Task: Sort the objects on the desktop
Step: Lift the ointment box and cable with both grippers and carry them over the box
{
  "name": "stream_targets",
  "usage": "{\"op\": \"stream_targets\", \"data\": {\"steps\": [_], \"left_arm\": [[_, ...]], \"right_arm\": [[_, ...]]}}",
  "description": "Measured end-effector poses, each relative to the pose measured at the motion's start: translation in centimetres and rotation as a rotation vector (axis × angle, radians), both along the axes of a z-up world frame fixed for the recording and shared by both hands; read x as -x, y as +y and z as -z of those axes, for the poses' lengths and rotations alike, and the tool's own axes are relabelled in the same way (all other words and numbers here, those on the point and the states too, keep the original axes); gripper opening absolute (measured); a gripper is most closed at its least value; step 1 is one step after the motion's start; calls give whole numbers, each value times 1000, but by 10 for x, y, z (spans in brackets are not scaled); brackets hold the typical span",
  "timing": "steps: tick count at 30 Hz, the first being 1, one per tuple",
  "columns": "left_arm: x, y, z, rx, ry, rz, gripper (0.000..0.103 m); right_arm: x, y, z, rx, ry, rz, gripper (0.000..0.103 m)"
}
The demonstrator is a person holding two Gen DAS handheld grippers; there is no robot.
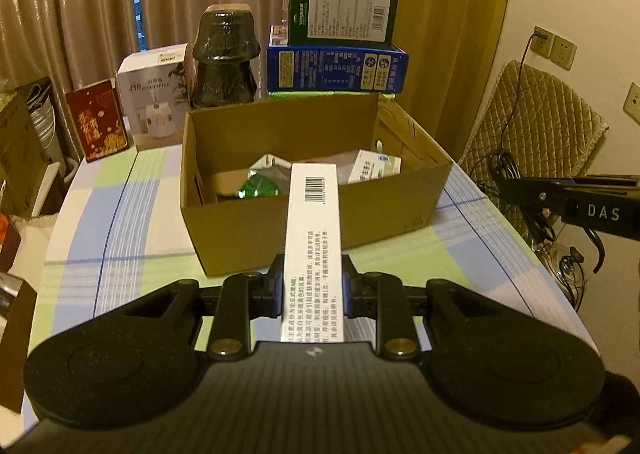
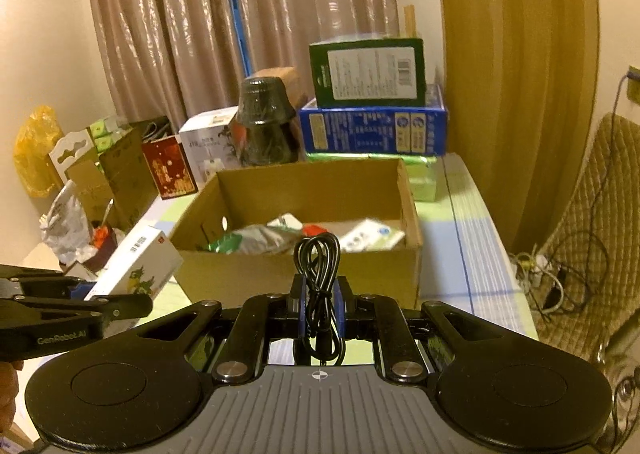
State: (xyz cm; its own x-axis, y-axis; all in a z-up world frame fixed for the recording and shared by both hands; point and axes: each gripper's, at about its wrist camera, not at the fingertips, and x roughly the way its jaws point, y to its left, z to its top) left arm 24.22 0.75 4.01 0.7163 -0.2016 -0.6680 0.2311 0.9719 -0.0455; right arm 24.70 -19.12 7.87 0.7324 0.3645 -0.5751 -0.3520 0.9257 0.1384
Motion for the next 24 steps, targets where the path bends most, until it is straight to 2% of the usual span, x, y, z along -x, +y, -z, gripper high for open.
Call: {"op": "stream_targets", "data": {"steps": [15, 21, 24], "left_arm": [[-63, -7, 1, -17, 17, 52, 21], [-95, 7, -4, -13, 29, 55, 21], [-114, 16, -8, -39, 28, 52, 21]], "right_arm": [[-56, 19, 5, 22, 29, -39, 11], [-86, 20, 3, 38, 29, -32, 11], [-103, 25, 2, 49, 24, -34, 11]]}}
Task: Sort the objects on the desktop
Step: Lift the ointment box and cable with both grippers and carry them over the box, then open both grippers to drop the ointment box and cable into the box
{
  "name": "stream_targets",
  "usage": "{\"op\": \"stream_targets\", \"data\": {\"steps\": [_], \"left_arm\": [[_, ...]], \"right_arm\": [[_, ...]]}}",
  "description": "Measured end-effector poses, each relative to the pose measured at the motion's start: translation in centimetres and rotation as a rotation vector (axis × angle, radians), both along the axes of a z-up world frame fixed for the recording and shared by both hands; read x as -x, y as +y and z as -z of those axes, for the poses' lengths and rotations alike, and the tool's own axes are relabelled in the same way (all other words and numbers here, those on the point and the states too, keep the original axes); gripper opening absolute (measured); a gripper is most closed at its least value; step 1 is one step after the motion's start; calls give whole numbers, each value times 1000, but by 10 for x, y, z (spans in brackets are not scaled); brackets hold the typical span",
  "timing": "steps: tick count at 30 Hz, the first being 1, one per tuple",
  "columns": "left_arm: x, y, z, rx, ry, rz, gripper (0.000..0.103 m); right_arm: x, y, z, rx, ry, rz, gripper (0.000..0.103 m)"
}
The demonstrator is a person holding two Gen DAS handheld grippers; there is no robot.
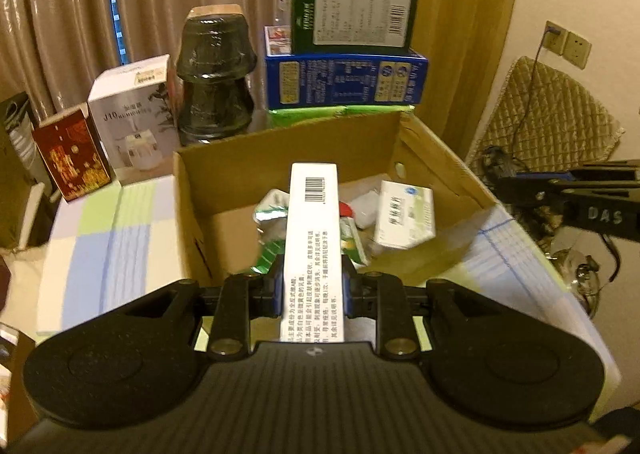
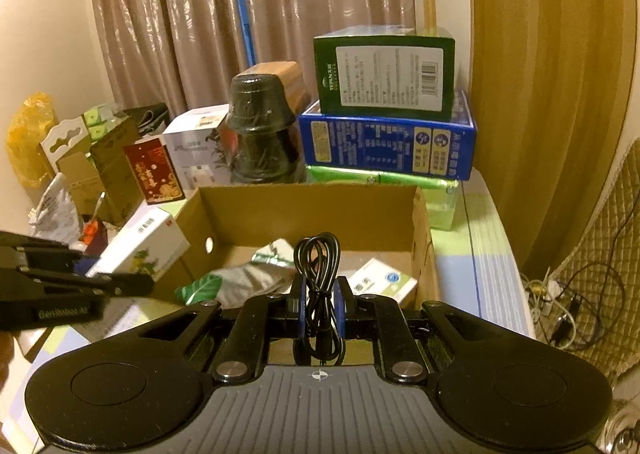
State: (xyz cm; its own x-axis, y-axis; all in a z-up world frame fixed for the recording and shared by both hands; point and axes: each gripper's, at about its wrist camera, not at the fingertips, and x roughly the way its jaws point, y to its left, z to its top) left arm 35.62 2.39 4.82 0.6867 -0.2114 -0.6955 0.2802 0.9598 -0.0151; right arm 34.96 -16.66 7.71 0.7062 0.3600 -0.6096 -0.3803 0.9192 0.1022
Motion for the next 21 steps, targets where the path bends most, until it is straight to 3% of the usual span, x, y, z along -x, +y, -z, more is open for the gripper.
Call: {"op": "stream_targets", "data": {"steps": [7, 17, 21], "left_arm": [[-48, 26, -3, -33, -3, -54, 21], [-96, 34, 23, -17, 26, -77, 22], [-101, 37, 33, -27, 19, -107, 30]], "right_arm": [[-38, 18, 3, 26, -12, -13, 11], [-75, 38, 29, 38, 19, -20, 11], [-80, 39, 40, 39, 38, -22, 11]]}}
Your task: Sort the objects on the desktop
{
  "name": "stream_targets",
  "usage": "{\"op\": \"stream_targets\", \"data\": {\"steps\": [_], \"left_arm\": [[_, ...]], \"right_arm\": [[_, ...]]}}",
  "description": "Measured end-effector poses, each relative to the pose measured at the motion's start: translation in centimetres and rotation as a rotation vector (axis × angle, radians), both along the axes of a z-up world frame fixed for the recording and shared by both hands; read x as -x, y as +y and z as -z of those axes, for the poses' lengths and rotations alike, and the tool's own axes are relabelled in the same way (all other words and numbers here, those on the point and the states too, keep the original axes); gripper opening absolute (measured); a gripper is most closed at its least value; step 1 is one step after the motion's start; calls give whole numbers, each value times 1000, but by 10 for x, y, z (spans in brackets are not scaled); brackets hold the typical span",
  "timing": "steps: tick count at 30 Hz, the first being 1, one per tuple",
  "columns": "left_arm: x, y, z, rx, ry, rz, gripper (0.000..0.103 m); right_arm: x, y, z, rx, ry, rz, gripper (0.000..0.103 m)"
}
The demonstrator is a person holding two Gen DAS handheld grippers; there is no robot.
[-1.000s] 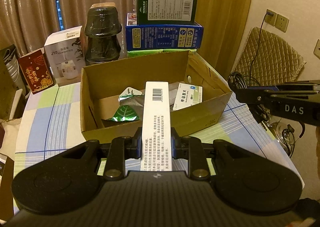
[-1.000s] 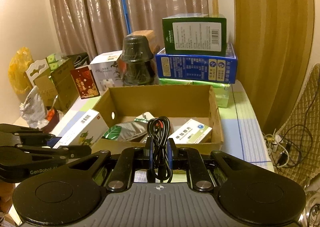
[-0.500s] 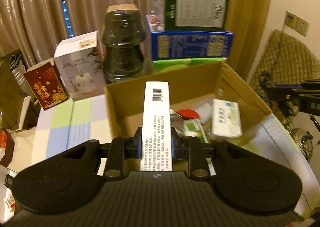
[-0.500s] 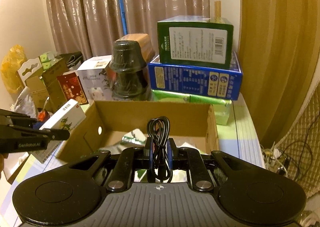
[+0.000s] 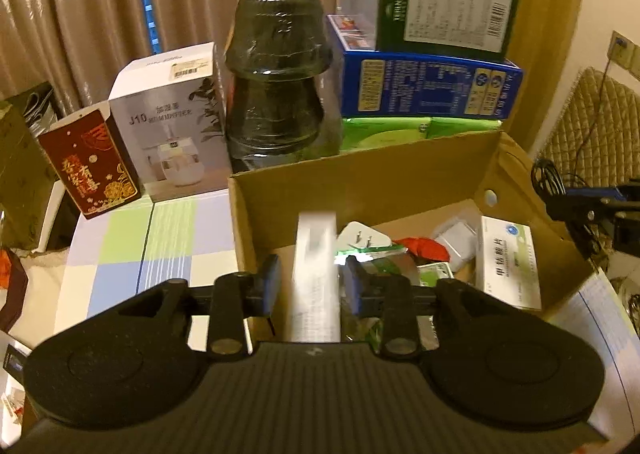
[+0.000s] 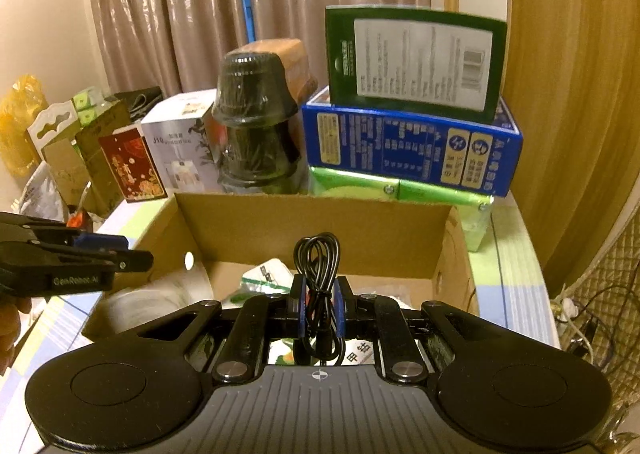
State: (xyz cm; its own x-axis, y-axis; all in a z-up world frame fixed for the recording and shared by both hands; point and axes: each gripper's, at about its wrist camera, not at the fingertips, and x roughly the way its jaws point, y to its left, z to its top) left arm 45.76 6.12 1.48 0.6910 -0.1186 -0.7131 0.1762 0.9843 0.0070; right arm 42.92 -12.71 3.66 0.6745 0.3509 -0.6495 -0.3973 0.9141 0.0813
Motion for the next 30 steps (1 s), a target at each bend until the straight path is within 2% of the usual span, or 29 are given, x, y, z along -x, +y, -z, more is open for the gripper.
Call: {"op": "stream_targets", "data": {"steps": [6, 12, 13, 14, 16, 19, 21, 26, 30], "left_arm": [[7, 13, 5, 19, -13, -32, 33], [20, 19, 1, 37, -44, -45, 50], [22, 19, 0, 42, -50, -47, 56], [24, 20, -1, 45, -54, -48, 63], [29, 19, -3, 46, -68, -48, 72], [40, 18, -6, 43, -92, -53, 84], [48, 18, -8, 53, -104, -68, 88], [76, 16, -10, 64, -119, -106, 101], [106, 13, -15, 78, -133, -145, 102]], "right_arm": [[-8, -2, 13, -7, 25, 17, 11], [-17, 0, 11, -71, 15, 16, 12], [-19, -1, 11, -86, 18, 20, 19], [-20, -3, 9, -101, 19, 29, 34], [-17, -7, 6, -124, 2, 47, 48], [-8, -15, 3, -143, 5, 65, 49], [1, -23, 2, -158, 14, 86, 51], [38, -42, 0, -188, 22, 131, 72], [78, -52, -4, -193, 19, 148, 86]]}}
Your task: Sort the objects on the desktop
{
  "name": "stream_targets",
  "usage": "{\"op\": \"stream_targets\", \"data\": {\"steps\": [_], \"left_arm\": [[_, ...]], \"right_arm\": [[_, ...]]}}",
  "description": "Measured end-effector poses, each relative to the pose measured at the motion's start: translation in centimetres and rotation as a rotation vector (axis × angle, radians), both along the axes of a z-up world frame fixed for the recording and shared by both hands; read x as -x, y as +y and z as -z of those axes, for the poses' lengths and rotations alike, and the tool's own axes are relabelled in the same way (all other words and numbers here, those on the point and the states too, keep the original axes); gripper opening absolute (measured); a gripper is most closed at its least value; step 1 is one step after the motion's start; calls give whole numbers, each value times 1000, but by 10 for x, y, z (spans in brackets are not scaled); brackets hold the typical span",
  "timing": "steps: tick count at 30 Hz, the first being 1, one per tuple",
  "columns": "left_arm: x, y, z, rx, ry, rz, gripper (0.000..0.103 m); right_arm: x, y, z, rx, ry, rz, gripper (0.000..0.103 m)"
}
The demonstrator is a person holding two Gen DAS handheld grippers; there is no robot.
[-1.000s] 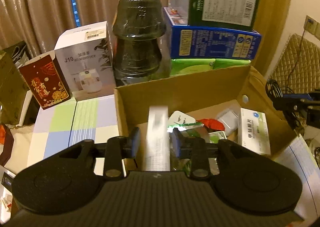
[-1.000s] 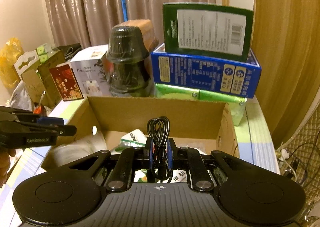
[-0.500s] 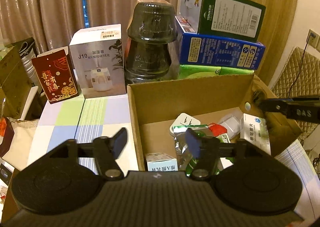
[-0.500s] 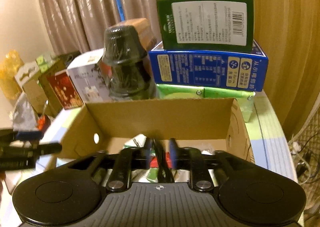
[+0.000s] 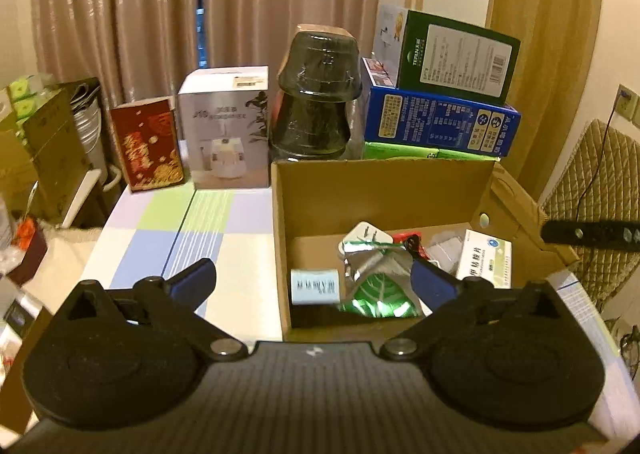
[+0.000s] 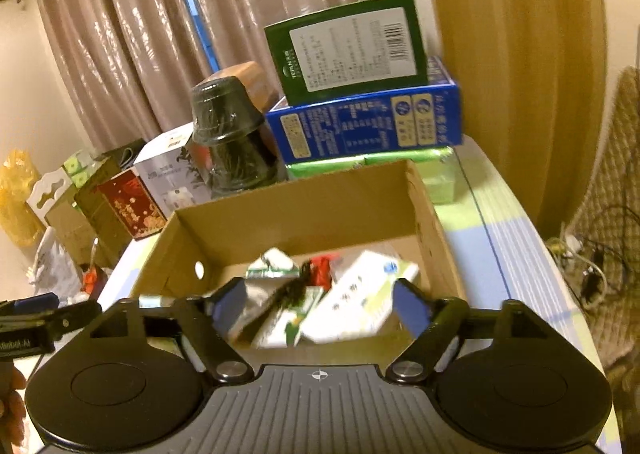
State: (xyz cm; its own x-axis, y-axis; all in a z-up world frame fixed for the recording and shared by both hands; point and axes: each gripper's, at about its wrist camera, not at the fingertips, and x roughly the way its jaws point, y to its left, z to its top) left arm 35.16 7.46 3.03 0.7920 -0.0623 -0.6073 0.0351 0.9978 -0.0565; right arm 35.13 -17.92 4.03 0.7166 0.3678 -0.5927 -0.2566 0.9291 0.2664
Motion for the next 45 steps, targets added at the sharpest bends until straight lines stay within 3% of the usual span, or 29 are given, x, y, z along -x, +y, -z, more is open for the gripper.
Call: {"op": "stream_targets", "data": {"steps": [6, 11, 20, 25, 35, 45], "left_arm": [[54, -7, -12, 28, -1, -55, 102], [97, -16, -24, 68, 15, -75, 102], [170, -40, -38, 54, 84, -104, 102], [204, -48, -48, 56, 83, -93, 102], [238, -65, -62, 32, 83, -65, 102], [245, -74, -60, 22, 99, -71, 102]], "right_arm": [[57, -11, -8, 5, 25, -3, 101], [100, -17, -19, 42, 38, -8, 101], [166, -28, -40, 77, 15, -33, 101], [193, -36, -50, 83, 1, -33, 101], [220, -46, -57, 91, 1, -27, 101], [234, -47, -62, 131, -26, -34, 101]]}}
